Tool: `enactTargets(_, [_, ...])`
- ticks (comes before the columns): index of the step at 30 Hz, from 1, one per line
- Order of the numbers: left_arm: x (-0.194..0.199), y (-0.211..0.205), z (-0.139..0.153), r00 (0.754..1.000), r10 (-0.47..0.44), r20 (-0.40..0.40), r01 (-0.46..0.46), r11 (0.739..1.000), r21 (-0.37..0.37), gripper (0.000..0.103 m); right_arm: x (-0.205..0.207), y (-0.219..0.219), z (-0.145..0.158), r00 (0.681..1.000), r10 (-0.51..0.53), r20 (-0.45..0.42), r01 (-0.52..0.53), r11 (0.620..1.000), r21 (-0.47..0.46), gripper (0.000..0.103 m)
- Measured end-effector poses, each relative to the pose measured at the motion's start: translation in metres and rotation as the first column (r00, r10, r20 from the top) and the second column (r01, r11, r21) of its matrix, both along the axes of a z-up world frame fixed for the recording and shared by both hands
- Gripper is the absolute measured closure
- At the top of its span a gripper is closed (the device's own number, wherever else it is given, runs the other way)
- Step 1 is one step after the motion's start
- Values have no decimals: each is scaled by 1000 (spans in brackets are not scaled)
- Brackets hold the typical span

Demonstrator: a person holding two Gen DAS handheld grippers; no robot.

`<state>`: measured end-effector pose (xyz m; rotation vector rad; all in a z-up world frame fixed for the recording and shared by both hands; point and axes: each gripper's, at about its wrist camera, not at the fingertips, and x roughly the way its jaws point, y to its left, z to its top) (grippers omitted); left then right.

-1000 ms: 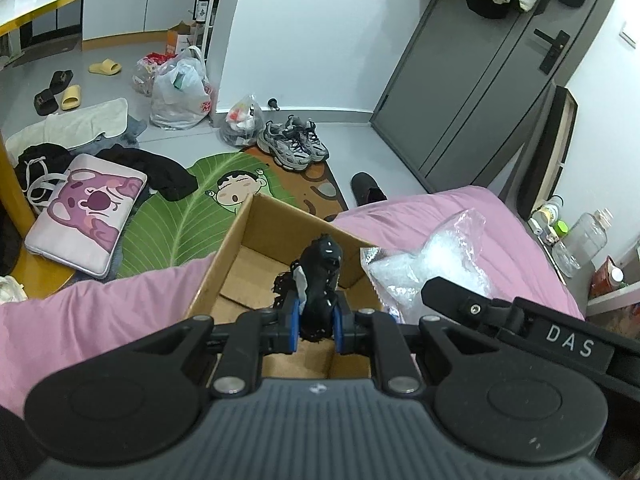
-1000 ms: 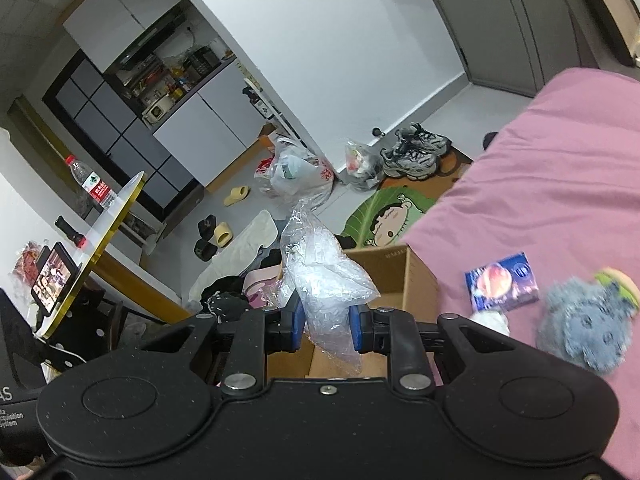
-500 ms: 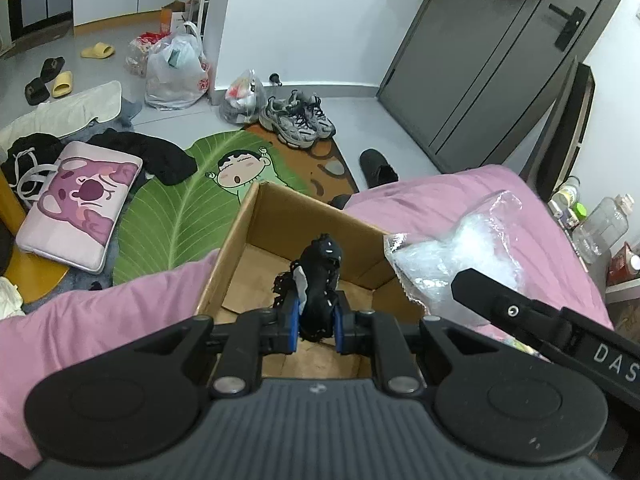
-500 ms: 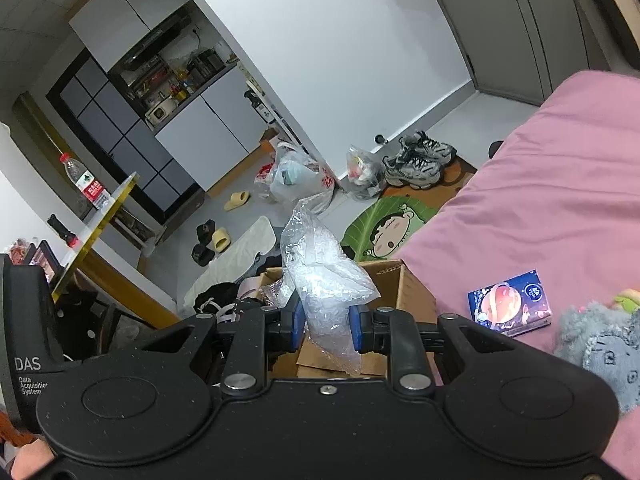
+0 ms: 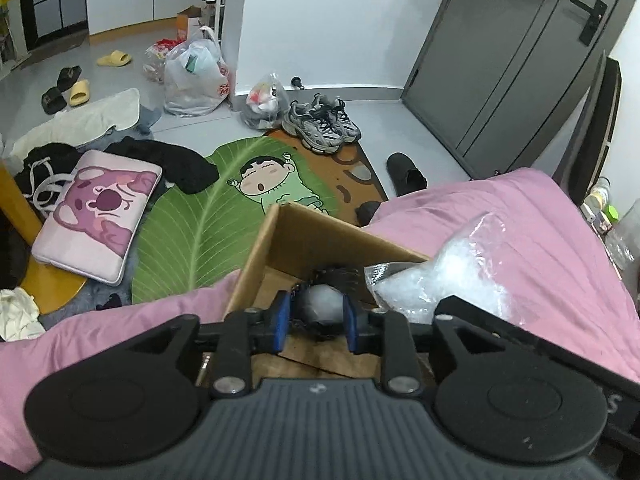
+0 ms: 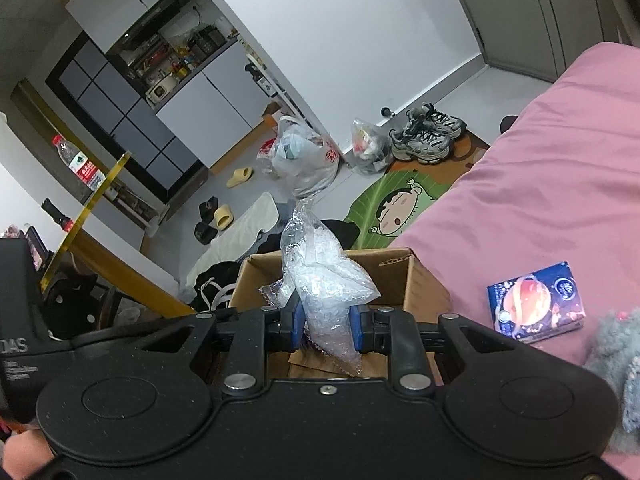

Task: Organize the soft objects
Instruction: 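Open both tools to drop the keychain and bag into the box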

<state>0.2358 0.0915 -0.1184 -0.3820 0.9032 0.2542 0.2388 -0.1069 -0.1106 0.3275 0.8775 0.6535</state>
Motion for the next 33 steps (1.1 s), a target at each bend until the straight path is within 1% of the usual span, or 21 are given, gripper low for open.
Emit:
enactTargets(1, [-1,2,1,1000,8,1,-8,1000,-1,68,1,2,-1,1000,2,0,-2,1000,-3,79])
enactTargets(4, [-4,6,5,1000,28,7,-28,1000,0,64,2,4,-1,1000,-7,1,7,1000,-13,76])
enactTargets(6, [-7,7,7,999,33,6,-33,999,5,61,1,4,-1,1000,-18,8,19,1000,-23,72])
enactTargets(7, [-8,7,8,999,32,4,-32,999,6,61,-1,4,1,1000,-23,15,23,999,-23,68])
enactTargets(8, [-9,6,8,1000,29,2,-29,1000,7,60,-3,3,3,999,-24,23,24,1000,-16,59])
enactTargets(10, [-10,5,10,999,34,0,-34,999,8,59,-7,0,9,999,-34,39,35,999,-4,48])
enactTargets(12, [-14,3,13,999,42,4,-42,999,8,55,-11,-1,14,997,-42,60,42,999,-5,46])
enactTargets(14, [-19,1,18,998,56,16,-56,998,19,48,-12,-1,18,997,-48,67,49,999,-10,46])
enactTargets(16, [-24,-2,24,997,69,25,-70,997,36,34,-15,-4,21,996,-59,66,59,998,-1,45])
enactTargets(17, [-26,-3,27,997,79,23,-80,996,49,31,-17,-6,23,996,-62,68,62,998,0,45])
enactTargets(18, [-28,-4,29,996,86,19,-87,994,61,24,-19,-8,25,995,-62,72,63,998,-2,44])
enactTargets(19, [-30,-5,31,996,91,13,-92,993,69,18,-19,-9,28,995,-62,76,62,998,-7,40])
enactTargets(20, [-32,-5,33,996,93,11,-94,993,74,17,-20,-11,29,995,-64,80,65,998,-12,35])
enactTargets(23, [-38,-6,39,995,98,13,-98,992,81,14,-25,-19,36,993,-87,84,89,996,-17,32])
enactTargets(24, [-40,-7,41,995,97,10,-98,992,81,11,-26,-21,38,992,-94,80,95,995,-15,30])
enactTargets(25, [-42,-8,42,995,96,9,-97,992,77,10,-27,-26,40,992,-102,78,104,995,-14,25])
enactTargets(26, [-44,-8,44,995,96,7,-96,993,73,9,-29,-28,42,991,-112,79,113,993,-16,21])
enactTargets(28, [-48,-11,47,995,98,-1,-98,992,78,9,-33,-34,46,989,-124,86,126,992,-22,21])
enactTargets(31, [-56,-16,52,995,98,-6,-97,991,88,9,-37,-42,51,989,-126,79,129,991,-31,14])
enactTargets(33, [-61,-20,58,995,103,-6,-102,990,94,9,-41,-46,53,989,-127,76,130,991,-39,13])
